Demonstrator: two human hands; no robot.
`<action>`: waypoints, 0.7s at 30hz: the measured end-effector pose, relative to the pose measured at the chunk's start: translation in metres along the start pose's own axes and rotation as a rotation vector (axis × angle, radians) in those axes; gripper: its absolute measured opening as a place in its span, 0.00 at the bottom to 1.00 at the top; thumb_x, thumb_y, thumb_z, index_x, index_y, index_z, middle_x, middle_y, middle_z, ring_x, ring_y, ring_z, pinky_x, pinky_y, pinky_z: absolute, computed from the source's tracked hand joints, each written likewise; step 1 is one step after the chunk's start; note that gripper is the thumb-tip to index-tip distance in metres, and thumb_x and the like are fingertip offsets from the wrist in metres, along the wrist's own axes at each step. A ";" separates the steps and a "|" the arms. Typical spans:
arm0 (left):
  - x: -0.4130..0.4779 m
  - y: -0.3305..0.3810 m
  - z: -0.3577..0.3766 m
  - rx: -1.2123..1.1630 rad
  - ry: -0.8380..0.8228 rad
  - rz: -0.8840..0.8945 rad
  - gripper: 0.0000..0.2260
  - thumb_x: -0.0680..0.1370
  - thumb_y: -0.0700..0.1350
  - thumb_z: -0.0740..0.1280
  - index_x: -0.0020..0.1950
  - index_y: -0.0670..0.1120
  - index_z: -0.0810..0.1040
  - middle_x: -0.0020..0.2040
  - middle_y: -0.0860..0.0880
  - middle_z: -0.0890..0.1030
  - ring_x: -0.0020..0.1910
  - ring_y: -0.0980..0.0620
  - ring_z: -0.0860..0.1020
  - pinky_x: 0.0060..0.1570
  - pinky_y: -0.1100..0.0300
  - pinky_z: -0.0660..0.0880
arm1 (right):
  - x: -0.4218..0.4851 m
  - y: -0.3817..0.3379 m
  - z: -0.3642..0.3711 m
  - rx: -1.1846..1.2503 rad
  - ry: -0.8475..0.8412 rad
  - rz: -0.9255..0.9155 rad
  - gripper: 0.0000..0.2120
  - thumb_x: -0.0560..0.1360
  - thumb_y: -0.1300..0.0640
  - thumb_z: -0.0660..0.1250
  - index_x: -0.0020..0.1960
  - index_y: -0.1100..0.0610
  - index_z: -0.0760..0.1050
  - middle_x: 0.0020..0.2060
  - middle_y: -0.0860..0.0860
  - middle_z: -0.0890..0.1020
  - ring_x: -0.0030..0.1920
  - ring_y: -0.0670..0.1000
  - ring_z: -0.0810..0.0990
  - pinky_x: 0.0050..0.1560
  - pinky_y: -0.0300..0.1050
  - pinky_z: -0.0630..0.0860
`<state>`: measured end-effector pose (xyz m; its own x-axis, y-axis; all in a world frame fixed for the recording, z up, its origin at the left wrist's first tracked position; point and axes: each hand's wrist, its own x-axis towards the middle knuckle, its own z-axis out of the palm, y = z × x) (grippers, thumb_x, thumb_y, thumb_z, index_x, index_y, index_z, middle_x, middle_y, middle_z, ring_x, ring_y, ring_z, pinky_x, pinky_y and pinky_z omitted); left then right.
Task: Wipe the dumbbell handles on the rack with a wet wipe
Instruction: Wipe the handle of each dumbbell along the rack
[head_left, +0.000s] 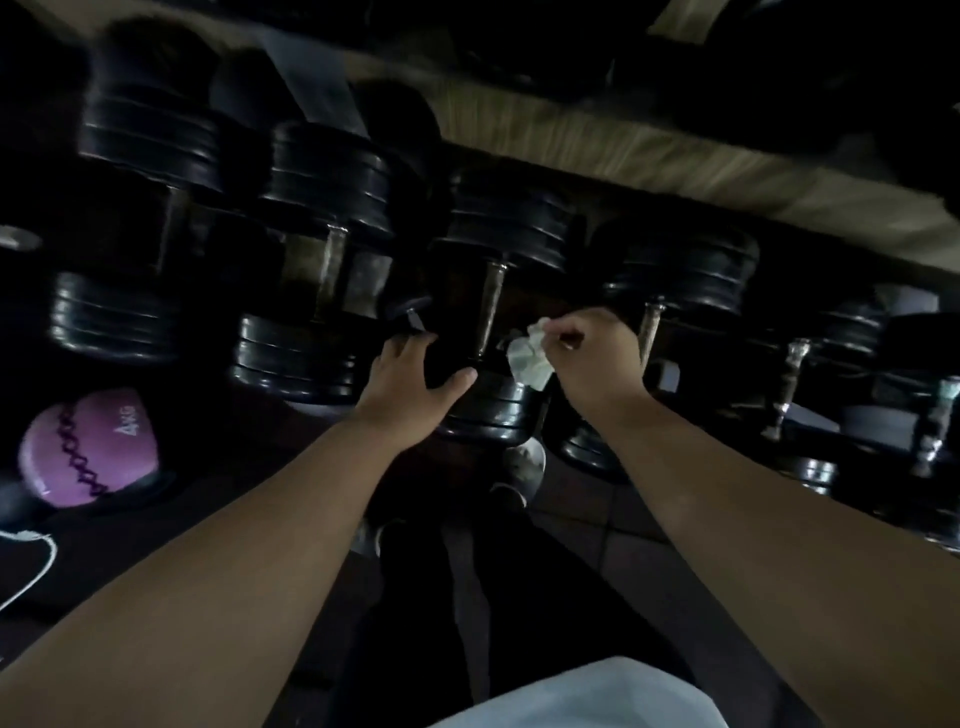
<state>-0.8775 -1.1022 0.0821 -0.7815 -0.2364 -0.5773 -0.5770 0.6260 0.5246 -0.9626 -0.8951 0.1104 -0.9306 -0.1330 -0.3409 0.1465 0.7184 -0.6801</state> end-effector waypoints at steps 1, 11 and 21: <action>0.005 -0.005 0.006 -0.003 0.017 0.001 0.36 0.77 0.66 0.67 0.80 0.52 0.63 0.79 0.46 0.62 0.77 0.43 0.63 0.75 0.46 0.65 | 0.006 0.000 0.010 0.022 0.029 0.021 0.06 0.78 0.59 0.69 0.52 0.54 0.84 0.45 0.38 0.78 0.41 0.30 0.74 0.41 0.16 0.66; 0.019 -0.040 0.054 -0.161 0.262 0.175 0.42 0.74 0.76 0.58 0.82 0.54 0.59 0.83 0.50 0.58 0.81 0.46 0.57 0.77 0.41 0.63 | 0.074 -0.002 0.095 0.088 0.228 -0.007 0.05 0.77 0.56 0.69 0.51 0.54 0.83 0.52 0.47 0.81 0.51 0.42 0.80 0.51 0.30 0.76; 0.028 -0.054 0.069 -0.176 0.412 0.289 0.38 0.76 0.75 0.54 0.79 0.52 0.66 0.79 0.48 0.67 0.77 0.40 0.65 0.71 0.38 0.68 | 0.091 0.032 0.091 -0.226 -0.048 -0.586 0.09 0.73 0.59 0.75 0.52 0.58 0.84 0.54 0.52 0.79 0.55 0.43 0.75 0.55 0.37 0.74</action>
<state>-0.8520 -1.0919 -0.0056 -0.9227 -0.3670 -0.1184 -0.3274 0.5833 0.7434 -1.0123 -0.9466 -0.0018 -0.8178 -0.5753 0.0145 -0.4628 0.6425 -0.6107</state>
